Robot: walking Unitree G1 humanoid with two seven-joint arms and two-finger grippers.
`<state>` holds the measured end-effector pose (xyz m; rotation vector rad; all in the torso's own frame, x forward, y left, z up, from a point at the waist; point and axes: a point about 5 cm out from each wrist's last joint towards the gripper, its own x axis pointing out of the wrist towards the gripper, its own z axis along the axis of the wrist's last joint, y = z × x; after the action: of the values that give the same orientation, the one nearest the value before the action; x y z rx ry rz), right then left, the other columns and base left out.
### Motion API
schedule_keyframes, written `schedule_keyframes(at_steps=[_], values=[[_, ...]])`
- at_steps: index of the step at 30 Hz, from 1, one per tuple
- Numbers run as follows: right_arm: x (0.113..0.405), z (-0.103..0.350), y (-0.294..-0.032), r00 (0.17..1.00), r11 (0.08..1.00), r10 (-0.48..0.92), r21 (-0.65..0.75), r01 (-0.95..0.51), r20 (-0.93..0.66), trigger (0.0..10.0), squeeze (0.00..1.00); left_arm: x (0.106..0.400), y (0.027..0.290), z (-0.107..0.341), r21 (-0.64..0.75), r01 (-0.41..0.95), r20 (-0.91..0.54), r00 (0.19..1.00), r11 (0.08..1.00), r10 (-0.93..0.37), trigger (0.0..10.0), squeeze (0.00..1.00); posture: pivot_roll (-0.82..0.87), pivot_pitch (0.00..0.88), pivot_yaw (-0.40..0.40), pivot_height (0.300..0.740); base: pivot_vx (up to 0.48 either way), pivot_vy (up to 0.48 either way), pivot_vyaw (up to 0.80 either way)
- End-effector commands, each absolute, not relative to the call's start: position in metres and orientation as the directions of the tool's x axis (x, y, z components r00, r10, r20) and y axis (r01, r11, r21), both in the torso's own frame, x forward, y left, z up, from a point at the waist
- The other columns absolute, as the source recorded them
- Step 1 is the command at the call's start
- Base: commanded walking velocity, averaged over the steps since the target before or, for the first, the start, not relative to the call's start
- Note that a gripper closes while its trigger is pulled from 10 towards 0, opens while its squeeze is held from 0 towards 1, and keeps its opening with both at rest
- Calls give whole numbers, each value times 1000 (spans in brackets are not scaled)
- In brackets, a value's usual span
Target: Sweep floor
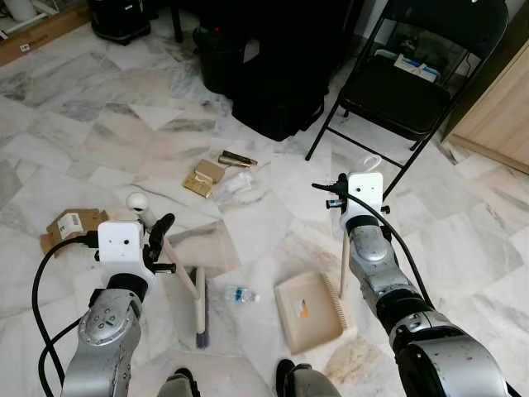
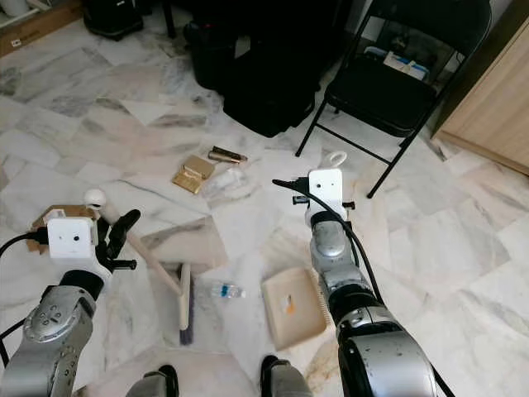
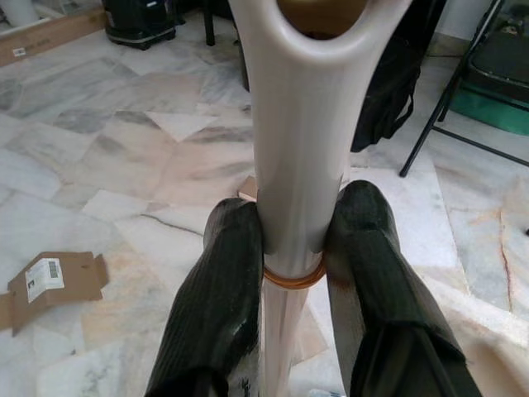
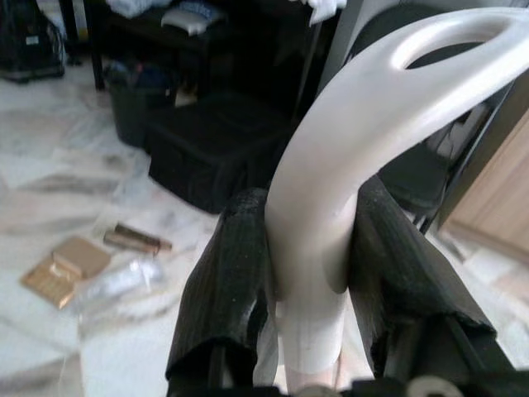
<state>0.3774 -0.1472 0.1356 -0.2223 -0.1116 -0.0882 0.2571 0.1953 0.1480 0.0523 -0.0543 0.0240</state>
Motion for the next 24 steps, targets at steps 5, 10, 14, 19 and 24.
schedule_keyframes(at_steps=[5, 10, 14, 19, 24], values=[[382, 157, -145, 973, 971, -61, -210, 110, 225, 10000, 0, 254, 194, 152, 64, -18, 66, 998, 998, 14, 10000, 0, -16, 316, -94, 740, 0, 0, 0], [376, 130, -145, 994, 968, -54, -241, 77, 99, 10000, 0, 254, 194, 154, 71, -12, 68, 998, 997, 7, 10000, 0, -7, 320, -92, 740, 0, 0, 0], [371, 108, -143, 998, 954, -55, -298, 44, -28, 10000, 0, 253, 196, 154, 77, -7, 61, 998, 997, 2, 10000, 0, -6, 323, -89, 740, 0, 0, 0], [368, 103, -145, 998, 962, -64, -267, 55, -28, 10000, 0, 252, 195, 149, 66, 5, 32, 999, 998, -7, 10000, 0, -2, 328, -85, 740, 0, 0, 0], [367, 101, -147, 997, 959, -72, -276, 59, -39, 10000, 0, 250, 193, 130, 32, 17, -71, 997, 999, -14, 10000, 0, -3, 327, -83, 740, 0, 0, 0]])
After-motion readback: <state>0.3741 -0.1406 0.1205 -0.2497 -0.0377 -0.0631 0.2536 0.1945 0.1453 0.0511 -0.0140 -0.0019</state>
